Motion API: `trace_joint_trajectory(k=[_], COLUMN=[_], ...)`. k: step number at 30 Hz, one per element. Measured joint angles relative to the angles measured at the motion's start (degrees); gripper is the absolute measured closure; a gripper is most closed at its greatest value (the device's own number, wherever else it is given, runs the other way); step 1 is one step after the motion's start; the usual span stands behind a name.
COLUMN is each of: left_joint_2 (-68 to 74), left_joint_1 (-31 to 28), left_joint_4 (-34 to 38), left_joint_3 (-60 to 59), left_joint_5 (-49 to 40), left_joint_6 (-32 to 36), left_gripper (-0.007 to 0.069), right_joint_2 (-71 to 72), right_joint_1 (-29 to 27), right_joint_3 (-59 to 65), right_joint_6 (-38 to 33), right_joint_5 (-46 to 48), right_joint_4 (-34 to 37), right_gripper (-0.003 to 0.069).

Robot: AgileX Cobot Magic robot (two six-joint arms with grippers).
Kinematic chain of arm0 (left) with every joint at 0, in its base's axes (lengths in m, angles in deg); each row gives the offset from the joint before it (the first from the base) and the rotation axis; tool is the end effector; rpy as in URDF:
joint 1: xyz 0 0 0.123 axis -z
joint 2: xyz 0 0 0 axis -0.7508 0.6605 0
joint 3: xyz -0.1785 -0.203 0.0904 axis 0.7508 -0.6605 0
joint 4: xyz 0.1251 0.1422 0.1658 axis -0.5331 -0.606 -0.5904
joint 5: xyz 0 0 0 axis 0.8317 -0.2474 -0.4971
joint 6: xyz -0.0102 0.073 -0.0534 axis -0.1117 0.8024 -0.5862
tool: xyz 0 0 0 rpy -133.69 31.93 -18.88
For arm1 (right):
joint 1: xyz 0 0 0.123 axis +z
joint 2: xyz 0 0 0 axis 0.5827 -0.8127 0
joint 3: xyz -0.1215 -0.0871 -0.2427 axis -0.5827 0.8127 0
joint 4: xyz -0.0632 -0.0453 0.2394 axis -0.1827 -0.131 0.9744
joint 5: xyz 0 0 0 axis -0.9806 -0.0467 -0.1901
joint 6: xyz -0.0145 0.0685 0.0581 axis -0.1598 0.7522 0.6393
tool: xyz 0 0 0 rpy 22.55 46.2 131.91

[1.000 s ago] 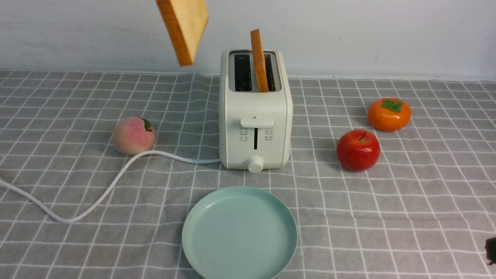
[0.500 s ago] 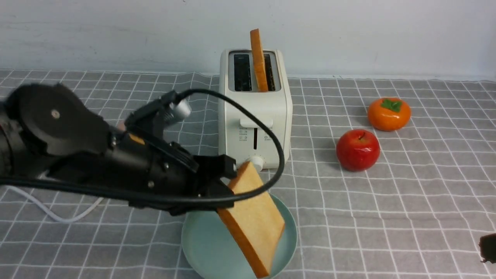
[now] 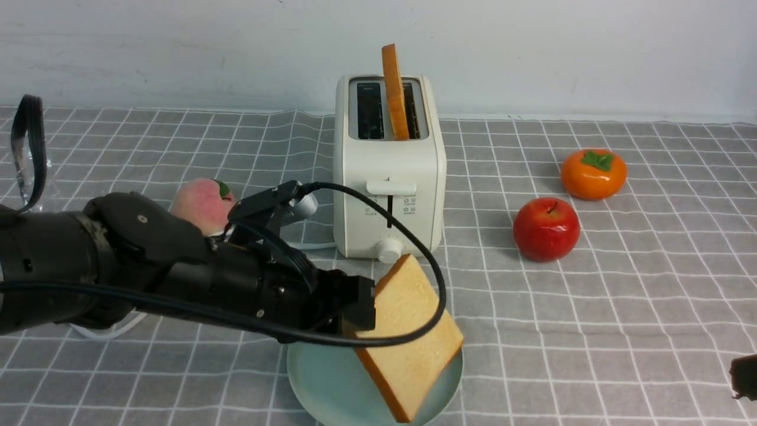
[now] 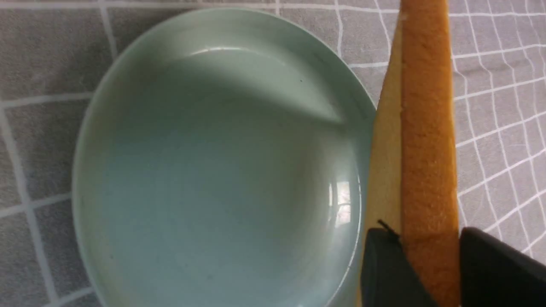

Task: Take toasted bread from bread machine on grey coffee table place on plate.
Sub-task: 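Place the slice of bread on the plate with the left gripper, then grasp the toast slice in the toaster and pull it up out of the slot with the right gripper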

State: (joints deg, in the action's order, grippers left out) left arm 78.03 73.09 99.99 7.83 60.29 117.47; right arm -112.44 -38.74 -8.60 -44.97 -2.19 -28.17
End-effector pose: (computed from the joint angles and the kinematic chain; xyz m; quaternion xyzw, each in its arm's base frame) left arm 0.2687 -0.1596 0.2230 0.0329 0.9137 -0.3223 0.2454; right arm 0.1378 0.0291 0.3070 0.0209 0.9255 0.2065 0.3169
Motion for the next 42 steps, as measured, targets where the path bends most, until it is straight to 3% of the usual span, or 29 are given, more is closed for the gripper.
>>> trace_joint_trajectory(k=[3,10,14,17,20,22,24,29,34,38,39,42], left_joint_2=[-0.1,-6.2,-12.2,-18.7,-21.8,-25.1,-27.4,-35.9,-42.9,-49.5,-49.7,-52.8], left_joint_1=[0.0,-3.3,-8.3,-12.8,-14.0,-14.1,-14.2,-14.3,-14.3,-14.3,-14.3,-14.3], left_joint_4=[-2.0,-11.3,-20.2,-34.8,-43.2,-52.3,-56.4,-61.0,-61.1,-60.8,-60.8,-60.8], left_joint_3=[0.0,0.0,0.0,0.0,0.0,0.0,0.0,-0.1,-0.1,-0.1,-0.1,-0.1], left_joint_5=[0.3,0.3,-2.4,-10.8,-15.9,-21.3,-23.0,-24.6,-27.9,-31.3,-31.4,-33.9], left_joint_6=[0.1,-2.8,-10.7,-22.1,-28.3,-35.7,-39.6,-43.9,-44.4,-44.4,-44.4,-44.4], left_gripper=[0.0284,0.0313,0.0382,0.0490,0.0562,0.0638,0.0638,0.0638,0.0638,0.0638,0.0638,0.0638], right_joint_2=[0.0,0.0,0.0,-2.2,-5.1,-10.1,-14.4,-26.9,-39.1,-53.0,-53.6,-63.7], right_joint_1=[0.0,0.0,0.0,0.0,0.4,3.4,7.4,19.6,26.3,28.4,28.5,28.6], right_joint_3=[0.0,0.0,0.0,-2.8,-6.4,-11.4,-15.5,-26.7,-38.3,-53.3,-53.9,-63.2], right_joint_6=[0.0,-0.4,-3.3,-8.1,-10.7,-12.6,-12.8,-10.4,-5.7,-4.8,-4.7,-4.6], right_joint_5=[0.0,0.0,-0.6,-0.5,0.2,0.4,-0.5,-9.0,-16.4,-23.2,-23.6,-26.5], right_joint_4=[0.0,0.0,1.9,8.9,12.6,16.3,16.3,7.8,-2.1,-6.2,-6.2,-6.2], right_gripper=[0.0562,0.0553,0.0552,0.0560,0.0584,0.0620,0.0639,0.0619,0.0501,0.0265,0.0256,0.0095])
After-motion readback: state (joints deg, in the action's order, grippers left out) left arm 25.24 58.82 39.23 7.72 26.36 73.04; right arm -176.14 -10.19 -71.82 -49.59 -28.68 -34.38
